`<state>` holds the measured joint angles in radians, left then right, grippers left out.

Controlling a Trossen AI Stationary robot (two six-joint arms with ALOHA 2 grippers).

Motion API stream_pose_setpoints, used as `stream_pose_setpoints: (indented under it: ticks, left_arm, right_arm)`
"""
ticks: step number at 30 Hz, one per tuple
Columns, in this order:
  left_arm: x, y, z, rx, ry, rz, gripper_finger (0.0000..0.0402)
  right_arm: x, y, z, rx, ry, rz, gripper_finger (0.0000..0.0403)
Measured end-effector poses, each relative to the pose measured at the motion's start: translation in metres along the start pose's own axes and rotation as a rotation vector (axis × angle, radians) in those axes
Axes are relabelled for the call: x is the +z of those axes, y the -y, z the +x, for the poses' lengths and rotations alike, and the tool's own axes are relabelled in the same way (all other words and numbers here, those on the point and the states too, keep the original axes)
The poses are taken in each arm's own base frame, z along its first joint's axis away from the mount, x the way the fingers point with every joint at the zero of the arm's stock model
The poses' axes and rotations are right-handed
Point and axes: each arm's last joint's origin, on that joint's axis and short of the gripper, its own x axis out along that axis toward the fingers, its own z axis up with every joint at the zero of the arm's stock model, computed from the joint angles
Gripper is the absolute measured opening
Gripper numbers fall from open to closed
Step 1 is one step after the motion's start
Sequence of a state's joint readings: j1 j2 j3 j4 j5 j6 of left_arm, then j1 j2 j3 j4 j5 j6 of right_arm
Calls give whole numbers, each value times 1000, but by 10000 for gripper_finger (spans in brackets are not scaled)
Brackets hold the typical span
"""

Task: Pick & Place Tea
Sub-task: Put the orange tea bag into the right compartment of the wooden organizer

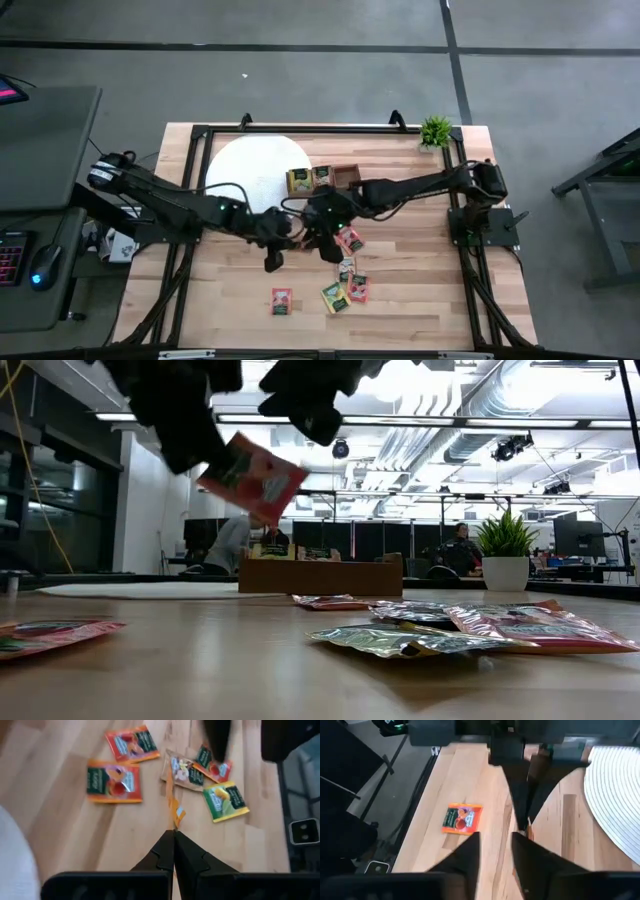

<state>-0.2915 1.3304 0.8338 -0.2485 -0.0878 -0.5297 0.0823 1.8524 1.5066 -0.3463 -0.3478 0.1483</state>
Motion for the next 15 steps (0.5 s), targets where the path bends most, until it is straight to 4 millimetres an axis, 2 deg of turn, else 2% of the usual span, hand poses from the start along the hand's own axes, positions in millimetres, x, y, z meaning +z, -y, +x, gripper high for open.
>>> stream_pose_setpoints:
  ticks: [4,7,10,15]
  left_arm:
    - [20,3,-11,20,2,62,0]
    - [27,4,-15,32,9,84,0]
    - [28,5,-15,28,21,86,0]
    - [28,5,-15,32,14,87,0]
  right_arm:
    - [-1,2,-2,-21,-10,8,179]
    - [0,3,-2,-65,-1,8,216]
    - [0,4,-2,-100,7,8,231]
    - [1,4,-4,-109,11,12,227]
